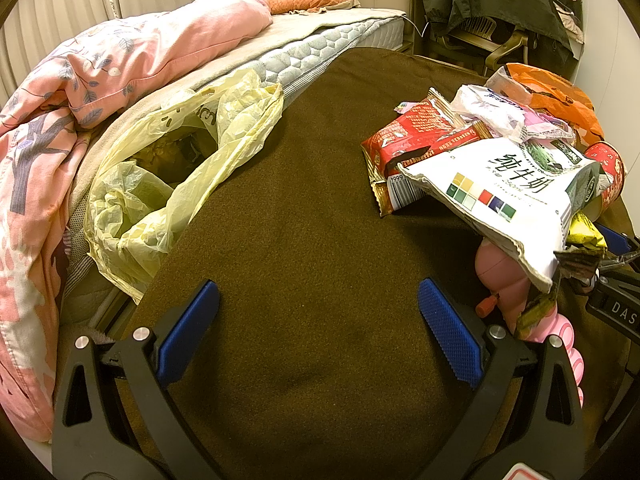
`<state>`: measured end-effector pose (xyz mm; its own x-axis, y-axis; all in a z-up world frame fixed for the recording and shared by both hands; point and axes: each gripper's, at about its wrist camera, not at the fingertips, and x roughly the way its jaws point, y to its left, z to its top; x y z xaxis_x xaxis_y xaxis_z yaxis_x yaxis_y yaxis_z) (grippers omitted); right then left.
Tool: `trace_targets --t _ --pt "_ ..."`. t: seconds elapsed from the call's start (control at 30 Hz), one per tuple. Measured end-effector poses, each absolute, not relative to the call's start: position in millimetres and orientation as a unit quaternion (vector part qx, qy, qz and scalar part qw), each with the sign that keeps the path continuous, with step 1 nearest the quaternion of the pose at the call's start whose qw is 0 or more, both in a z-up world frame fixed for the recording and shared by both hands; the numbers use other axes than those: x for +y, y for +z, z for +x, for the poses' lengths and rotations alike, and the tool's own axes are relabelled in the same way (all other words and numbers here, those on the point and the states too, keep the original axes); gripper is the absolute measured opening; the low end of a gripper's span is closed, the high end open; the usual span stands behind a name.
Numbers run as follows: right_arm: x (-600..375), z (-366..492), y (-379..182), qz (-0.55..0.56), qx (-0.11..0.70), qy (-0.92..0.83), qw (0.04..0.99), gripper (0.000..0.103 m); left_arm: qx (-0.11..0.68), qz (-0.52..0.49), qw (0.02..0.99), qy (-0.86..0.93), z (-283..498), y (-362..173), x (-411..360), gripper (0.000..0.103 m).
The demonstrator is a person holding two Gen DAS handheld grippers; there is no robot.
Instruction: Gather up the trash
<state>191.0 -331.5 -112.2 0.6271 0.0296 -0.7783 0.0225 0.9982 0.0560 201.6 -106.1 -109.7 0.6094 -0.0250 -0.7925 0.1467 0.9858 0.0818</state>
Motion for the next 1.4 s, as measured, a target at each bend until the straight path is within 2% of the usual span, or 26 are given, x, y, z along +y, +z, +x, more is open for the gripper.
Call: trace_targets --t 1.4 --pt "-323 171 -114 0.038 0.432 -0.017 0.901 0.074 0.439 0.068 0.895 -0.044 207 -110 -107 0.095"
